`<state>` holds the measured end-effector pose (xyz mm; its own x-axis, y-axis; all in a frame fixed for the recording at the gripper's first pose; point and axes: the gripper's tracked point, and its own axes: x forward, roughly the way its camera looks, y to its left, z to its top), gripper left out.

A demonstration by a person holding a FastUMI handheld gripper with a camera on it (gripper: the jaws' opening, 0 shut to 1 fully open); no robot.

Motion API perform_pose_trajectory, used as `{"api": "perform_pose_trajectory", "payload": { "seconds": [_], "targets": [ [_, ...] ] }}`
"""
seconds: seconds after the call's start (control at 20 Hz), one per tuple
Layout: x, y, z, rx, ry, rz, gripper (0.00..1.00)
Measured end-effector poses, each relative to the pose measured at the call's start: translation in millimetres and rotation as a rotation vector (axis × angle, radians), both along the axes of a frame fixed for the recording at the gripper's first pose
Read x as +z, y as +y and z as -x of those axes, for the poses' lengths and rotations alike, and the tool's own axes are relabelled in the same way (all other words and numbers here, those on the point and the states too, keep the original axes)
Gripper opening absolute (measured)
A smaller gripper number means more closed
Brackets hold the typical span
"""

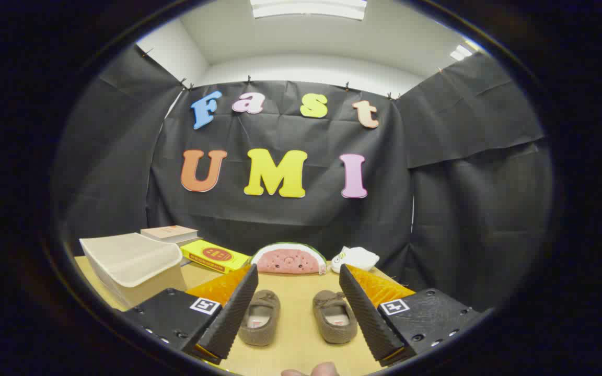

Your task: Open the storage box then place both shoes into the box .Put the left shoe in first, then the right shoe, with the right side of both shoes facing outward in a uniform manner.

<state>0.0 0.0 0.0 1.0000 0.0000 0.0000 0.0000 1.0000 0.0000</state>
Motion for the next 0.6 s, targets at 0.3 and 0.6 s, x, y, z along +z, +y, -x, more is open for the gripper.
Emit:
{"api": "perform_pose_trajectory", "payload": {
  "seconds": [0.3,0.6],
  "targets": [
    [8,7,3,-0.003,-0.020,0.012,0.95],
    [8,15,2,0.008,-0.017,0.015,0.95]
  ]
}}
